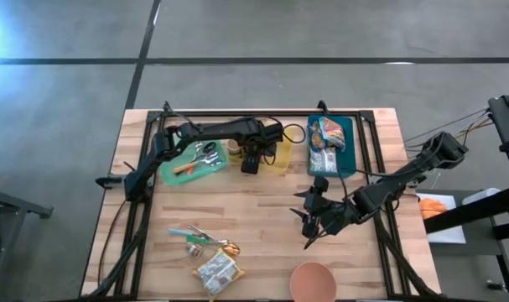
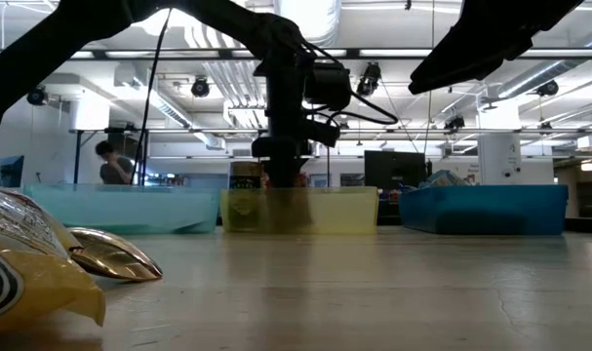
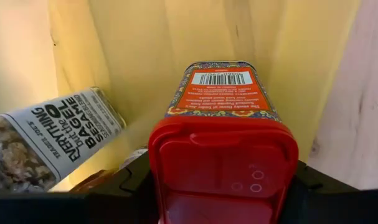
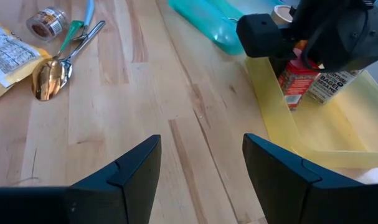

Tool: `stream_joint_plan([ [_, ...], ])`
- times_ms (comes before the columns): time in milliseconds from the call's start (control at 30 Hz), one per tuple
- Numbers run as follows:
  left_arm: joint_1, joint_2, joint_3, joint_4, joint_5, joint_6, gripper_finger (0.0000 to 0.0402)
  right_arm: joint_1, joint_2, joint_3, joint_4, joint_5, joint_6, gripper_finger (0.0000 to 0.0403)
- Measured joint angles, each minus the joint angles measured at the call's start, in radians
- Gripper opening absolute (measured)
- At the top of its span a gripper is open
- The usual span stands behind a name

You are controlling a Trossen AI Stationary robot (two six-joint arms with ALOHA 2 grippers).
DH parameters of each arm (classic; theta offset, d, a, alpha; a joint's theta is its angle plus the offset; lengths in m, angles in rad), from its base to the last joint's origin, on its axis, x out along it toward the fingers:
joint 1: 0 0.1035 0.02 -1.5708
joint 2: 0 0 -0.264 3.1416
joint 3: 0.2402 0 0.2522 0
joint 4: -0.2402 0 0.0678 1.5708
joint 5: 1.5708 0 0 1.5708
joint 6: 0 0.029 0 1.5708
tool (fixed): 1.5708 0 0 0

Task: Pick & Place Food Item
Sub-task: Put the red seasoning can into the yellow bin

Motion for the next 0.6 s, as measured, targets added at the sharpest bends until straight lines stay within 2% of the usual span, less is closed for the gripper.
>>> stream_joint_plan([
  [433, 0.0, 0.0, -0.001, -0.002, 0.014, -0.002, 0.0205, 0.0, 0.0, -0.002, 0.001, 0.0, 0.0, 0.0224],
  [500, 0.0, 0.0, -0.001, -0.003, 0.015, -0.007, 0.0217, 0.0, 0.0, -0.002, 0.001, 0.0, -0.002, 0.0224],
  [600, 0.001, 0.0, -0.002, -0.001, 0.017, -0.027, 0.0257, 0.0, 0.0, -0.002, 0.001, 0.0, -0.005, 0.0224],
])
